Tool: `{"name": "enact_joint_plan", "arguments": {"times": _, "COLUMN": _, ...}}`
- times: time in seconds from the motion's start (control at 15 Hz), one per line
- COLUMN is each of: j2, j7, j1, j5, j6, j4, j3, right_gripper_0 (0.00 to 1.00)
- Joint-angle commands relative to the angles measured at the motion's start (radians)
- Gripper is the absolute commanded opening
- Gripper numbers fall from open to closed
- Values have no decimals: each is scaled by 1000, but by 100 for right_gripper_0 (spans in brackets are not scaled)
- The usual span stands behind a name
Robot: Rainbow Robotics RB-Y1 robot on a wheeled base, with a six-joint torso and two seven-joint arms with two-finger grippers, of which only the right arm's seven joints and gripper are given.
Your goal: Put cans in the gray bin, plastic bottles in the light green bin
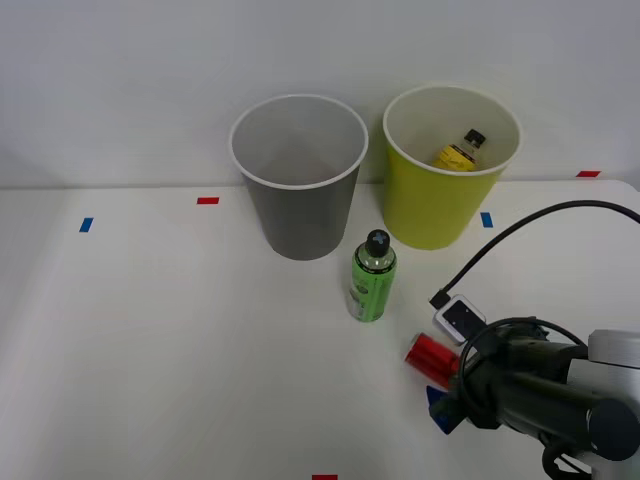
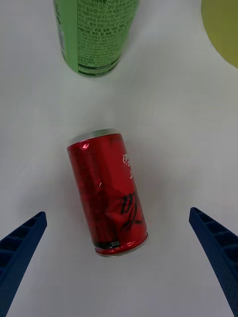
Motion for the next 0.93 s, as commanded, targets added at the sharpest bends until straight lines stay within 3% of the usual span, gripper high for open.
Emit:
{"name": "enact_joint_plan", "arguments": {"times": 0.07, "j2": 45, "j7": 19, "j1": 1, "j5": 6, "j6": 2, "j4": 62, "j3": 0, "right_gripper_0": 100}}
{"name": "enact_joint_plan", "arguments": {"times": 0.4, "j2": 144, "j7": 53, "j1": -2, "j5": 15, "j6": 0, "j4": 160, "j3": 0, "right_gripper_0": 100}}
{"name": "enact_joint_plan", "arguments": {"times": 0.93, "j2": 170, "j7": 107, "j1": -51, "j5": -22, "j6": -53, "j4": 234, "j3": 37, "right_gripper_0": 100}}
